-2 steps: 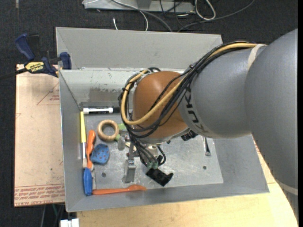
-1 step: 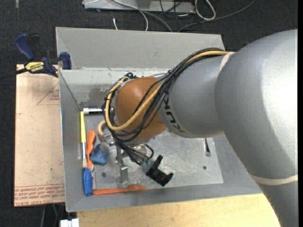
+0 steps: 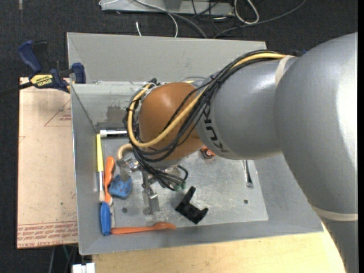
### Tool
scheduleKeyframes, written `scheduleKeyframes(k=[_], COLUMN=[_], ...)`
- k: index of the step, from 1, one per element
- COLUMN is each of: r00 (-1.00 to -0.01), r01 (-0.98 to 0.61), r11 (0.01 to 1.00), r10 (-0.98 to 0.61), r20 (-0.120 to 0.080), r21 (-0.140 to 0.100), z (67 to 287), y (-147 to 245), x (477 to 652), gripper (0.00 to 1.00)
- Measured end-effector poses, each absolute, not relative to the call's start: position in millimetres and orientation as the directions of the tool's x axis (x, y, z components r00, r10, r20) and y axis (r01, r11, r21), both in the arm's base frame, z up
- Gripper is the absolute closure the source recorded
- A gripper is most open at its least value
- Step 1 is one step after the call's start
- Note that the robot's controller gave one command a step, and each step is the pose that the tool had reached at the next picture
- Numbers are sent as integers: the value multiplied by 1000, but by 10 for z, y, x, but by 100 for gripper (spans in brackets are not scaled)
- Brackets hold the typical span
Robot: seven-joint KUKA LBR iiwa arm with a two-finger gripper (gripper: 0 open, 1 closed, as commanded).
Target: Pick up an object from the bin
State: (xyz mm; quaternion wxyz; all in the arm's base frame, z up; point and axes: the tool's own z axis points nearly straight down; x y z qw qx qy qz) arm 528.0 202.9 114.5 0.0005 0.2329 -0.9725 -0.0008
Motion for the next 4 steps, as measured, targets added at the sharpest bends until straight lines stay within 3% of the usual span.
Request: scheduleKeyframes(k=[1,2,3,4], r00=[-793,-791,-656,-656], r01=[-609,-612,-755,-754], r11=[793,791,656,656], r10=[-609,-612,-755,-754], r20=[-4,-8,-15,-15], r21=[2,1,-1,-1], z=[1198,682,713,713], y=[2150,2078,2067,2067], x=[5265,5593,5463,5463], gripper=[0,0,100,100])
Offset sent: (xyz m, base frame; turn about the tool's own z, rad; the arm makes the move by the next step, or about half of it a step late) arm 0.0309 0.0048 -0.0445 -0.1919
